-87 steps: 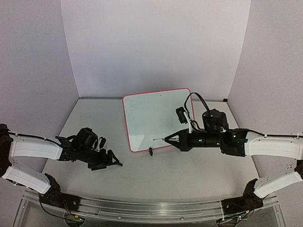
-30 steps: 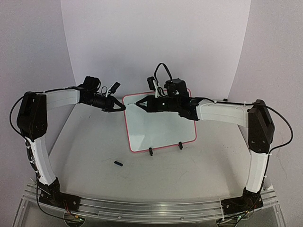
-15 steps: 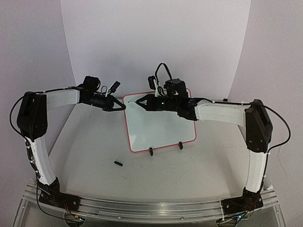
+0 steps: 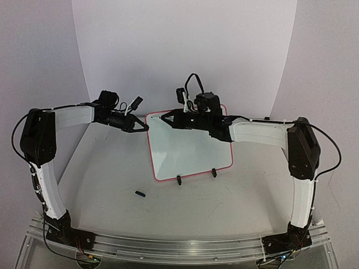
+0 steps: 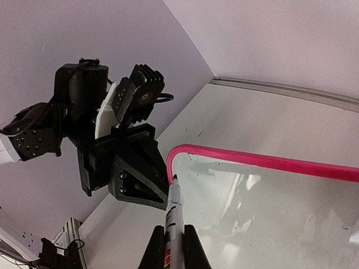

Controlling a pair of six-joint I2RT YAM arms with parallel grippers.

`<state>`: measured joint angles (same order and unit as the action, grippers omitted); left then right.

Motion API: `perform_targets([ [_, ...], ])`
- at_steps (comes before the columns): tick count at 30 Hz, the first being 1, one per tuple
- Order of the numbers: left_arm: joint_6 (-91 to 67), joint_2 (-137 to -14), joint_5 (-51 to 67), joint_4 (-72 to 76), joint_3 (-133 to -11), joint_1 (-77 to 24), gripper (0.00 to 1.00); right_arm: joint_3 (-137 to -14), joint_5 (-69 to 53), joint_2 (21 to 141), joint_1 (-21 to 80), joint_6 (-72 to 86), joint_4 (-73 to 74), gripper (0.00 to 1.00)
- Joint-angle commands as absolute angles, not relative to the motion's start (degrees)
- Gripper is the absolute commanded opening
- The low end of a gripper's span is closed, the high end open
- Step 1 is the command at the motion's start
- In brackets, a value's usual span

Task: Write a sentence on the whiteboard
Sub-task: Hold the whiteboard at the center of the board, then write a sentence on the whiteboard.

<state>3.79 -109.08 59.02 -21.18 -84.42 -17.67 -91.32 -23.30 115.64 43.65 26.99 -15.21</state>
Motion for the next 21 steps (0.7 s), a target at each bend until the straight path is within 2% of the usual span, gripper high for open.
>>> perform_targets([
  [1,7.75,-109.47,58.88,-23.67,-85.52,-18.34,0.00,-94.16,-23.44,117.40,43.33,27.83,-17.84,0.00],
  [10,8.40,-109.06,58.80,-24.19,-85.52,-18.29,0.00,-95.03,-22.50,118.83,43.15,28.58,-17.93,0.00],
  [21,8.53,-108.65,58.64,-24.52,-85.69,-18.38,0.00,-89.64,-22.18,116.52,43.15,29.15,-18.27,0.00],
])
